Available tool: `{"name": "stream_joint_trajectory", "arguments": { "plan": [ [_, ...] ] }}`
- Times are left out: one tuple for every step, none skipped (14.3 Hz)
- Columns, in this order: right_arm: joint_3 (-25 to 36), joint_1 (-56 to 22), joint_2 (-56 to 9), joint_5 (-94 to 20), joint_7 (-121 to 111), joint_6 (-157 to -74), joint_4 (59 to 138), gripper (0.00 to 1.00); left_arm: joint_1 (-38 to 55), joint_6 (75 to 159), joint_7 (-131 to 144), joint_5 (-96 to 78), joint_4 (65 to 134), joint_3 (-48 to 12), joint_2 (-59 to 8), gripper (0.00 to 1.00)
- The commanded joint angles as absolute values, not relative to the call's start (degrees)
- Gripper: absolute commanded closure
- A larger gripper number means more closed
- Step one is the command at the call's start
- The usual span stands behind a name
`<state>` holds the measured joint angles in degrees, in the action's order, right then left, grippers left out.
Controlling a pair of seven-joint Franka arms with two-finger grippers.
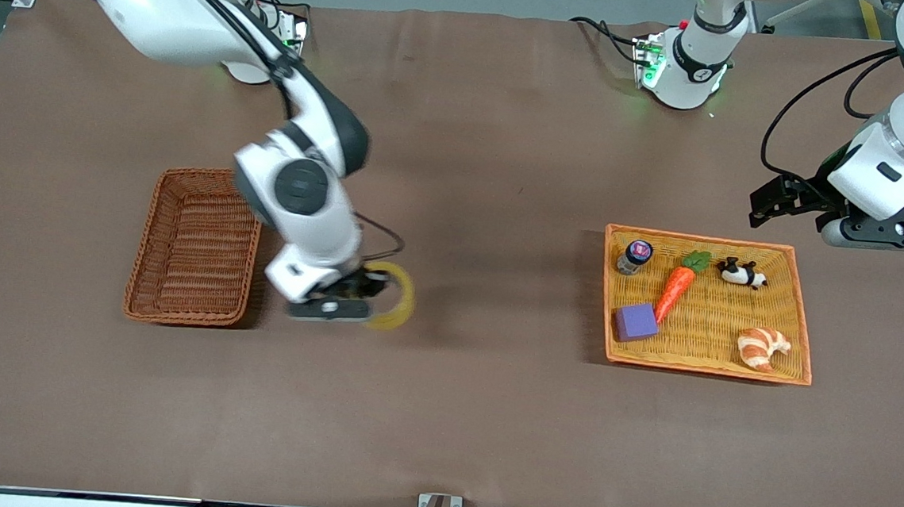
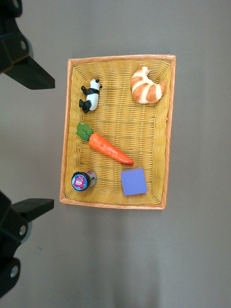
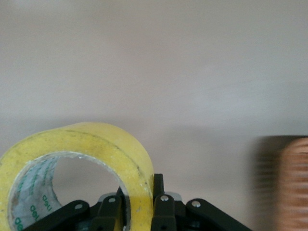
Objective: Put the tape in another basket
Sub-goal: 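Grasp the tape rim with the right gripper and carry it to the basket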
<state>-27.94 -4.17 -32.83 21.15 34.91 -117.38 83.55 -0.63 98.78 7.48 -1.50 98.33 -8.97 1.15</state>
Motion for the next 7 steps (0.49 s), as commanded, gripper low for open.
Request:
{"name": "stream_joint_trajectory", "arguments": {
  "plan": [
    [-18.49,-3.51,-24.63,11.99,24.39,-117.95,89.81,1.00,-0.88,98.44,7.82,-2.46,97.21,-9.23,0.79,0.00],
    [-14.80,-3.52,-22.61,10.13,19.47,-118.04,91.91,1.00,-0.97,98.44,7.82,-2.46,97.21,-9.23,0.79,0.00],
    [-11.20,-3.52,-20.50,8.72,14.38,-118.21,94.46,1.00,-0.97,98.44,7.82,-2.46,96.77,-9.23,0.70,0.00],
    [-8.12,-3.52,-18.74,6.96,9.98,-119.08,97.01,1.00,-0.88,98.44,7.82,-2.46,96.59,-9.23,0.18,0.00],
    [-4.95,-3.60,-16.89,4.86,5.15,-120.92,100.34,1.00,-0.88,98.44,7.91,-2.46,96.33,-9.23,-0.17,0.00],
    [-2.14,-3.69,-15.31,4.05,0.49,-123.55,104.11,1.00,-0.88,98.35,7.91,-2.46,96.24,-9.23,-0.26,0.00],
    [0.07,-3.69,-14.16,4.04,-3.04,-126.10,107.46,1.00,-0.88,98.35,7.91,-2.46,96.24,-9.23,-0.26,0.00]
  ]
}}
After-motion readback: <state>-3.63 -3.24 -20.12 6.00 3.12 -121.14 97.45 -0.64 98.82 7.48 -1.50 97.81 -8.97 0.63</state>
